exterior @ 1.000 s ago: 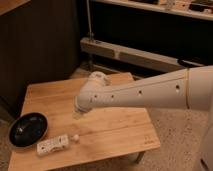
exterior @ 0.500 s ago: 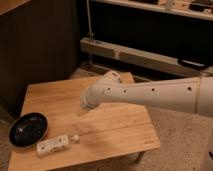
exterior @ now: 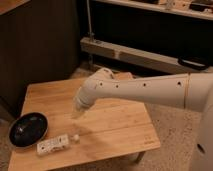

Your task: Place the bottle in the ceramic bowl

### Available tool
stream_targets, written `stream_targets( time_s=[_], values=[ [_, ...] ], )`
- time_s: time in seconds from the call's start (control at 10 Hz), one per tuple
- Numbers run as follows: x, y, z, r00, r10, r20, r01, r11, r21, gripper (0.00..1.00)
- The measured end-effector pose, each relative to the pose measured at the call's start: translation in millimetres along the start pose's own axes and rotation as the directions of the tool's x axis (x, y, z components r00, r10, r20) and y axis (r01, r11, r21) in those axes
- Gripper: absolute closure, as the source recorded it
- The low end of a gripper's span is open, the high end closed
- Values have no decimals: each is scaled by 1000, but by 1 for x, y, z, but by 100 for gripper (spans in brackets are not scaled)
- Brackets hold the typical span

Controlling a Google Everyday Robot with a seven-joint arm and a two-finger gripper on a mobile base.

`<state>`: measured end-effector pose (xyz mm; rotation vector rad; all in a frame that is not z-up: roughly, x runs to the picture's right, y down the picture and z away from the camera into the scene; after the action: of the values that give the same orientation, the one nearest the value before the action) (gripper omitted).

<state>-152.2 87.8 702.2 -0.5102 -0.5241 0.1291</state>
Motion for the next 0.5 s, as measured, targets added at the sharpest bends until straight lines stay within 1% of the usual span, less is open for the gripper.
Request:
stream_targets(
  time_s=[0.1, 0.2, 0.4, 0.5],
  values=[
    [0, 8, 4, 1000, -7, 31, 7, 1000, -16, 35],
    [4, 13, 6, 999, -6, 53, 7, 1000, -18, 35],
    [8, 29, 20, 997, -7, 82, 10, 999, -37, 35],
    [8, 37, 28, 996, -11, 89, 15, 999, -50, 35]
  ],
)
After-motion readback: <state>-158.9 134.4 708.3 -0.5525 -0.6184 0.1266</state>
